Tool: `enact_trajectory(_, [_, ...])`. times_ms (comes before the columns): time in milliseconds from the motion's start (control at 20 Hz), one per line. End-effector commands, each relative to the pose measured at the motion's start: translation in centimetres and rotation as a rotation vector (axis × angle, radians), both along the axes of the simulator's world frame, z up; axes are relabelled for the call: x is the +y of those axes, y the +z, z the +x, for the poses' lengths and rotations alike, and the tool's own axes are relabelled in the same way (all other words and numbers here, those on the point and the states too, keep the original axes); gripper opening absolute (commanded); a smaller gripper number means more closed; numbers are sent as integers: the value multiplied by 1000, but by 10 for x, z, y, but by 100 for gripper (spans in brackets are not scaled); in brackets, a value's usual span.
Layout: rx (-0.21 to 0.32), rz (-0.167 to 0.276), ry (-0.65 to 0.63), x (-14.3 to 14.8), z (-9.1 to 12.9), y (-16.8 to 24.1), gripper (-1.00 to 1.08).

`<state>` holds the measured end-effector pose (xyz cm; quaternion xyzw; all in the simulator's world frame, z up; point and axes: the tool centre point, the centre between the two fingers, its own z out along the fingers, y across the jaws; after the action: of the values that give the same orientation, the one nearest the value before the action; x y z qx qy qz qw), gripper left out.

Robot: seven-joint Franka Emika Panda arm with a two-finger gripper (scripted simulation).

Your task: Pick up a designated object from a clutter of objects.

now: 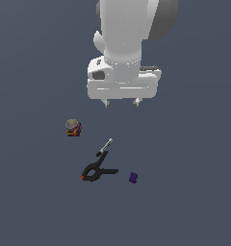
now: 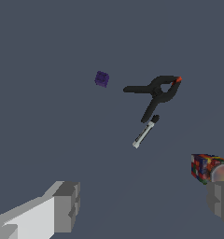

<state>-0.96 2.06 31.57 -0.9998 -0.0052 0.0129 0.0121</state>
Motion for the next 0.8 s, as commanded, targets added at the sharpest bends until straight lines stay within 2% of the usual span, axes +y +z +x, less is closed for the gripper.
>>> enact_trajectory(0, [0,0,0,0,0,0,100])
enact_trajectory(400, [14,23,-21,-15,2,-1,100])
enact_trajectory(750, [14,23,-37,-15,4,-4,100])
